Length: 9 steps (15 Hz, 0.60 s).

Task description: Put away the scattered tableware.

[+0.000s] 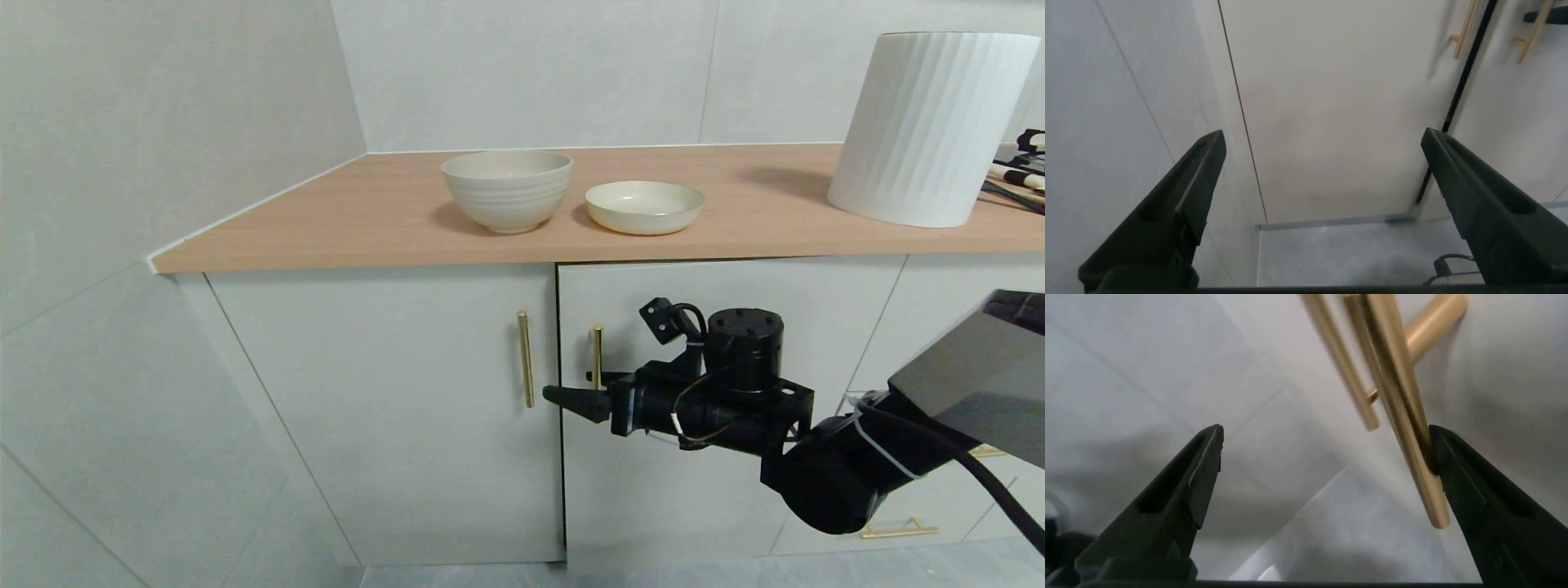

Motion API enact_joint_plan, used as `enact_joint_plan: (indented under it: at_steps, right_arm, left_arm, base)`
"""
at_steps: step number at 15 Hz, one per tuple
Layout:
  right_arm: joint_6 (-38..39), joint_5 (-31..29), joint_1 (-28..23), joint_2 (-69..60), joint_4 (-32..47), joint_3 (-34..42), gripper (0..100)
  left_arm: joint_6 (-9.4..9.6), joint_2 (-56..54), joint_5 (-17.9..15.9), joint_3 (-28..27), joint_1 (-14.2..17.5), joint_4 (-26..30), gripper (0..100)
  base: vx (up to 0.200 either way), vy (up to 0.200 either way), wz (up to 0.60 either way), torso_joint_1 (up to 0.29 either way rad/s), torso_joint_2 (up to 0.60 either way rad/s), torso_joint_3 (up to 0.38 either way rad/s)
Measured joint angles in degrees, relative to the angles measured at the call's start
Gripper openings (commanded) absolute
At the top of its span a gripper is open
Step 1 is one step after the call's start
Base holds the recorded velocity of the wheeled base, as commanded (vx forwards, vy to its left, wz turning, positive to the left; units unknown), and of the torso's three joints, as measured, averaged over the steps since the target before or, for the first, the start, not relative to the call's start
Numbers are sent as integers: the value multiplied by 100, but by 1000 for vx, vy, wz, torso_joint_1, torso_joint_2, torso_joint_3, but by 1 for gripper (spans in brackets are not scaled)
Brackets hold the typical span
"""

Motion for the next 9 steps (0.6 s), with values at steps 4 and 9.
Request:
enact_joint_plan:
  at_steps: [4,9]
  right_arm:
    - [240,384,-2,-394,9,380,100]
    - [249,394,144,-861,0,898,100]
  left_arm:
    - [-2,0,2,0,0,0,100]
    - [-21,0,0,0,-2,0,100]
  base:
    - [0,0,0,0,0,0]
    - [0,0,0,0,0,0]
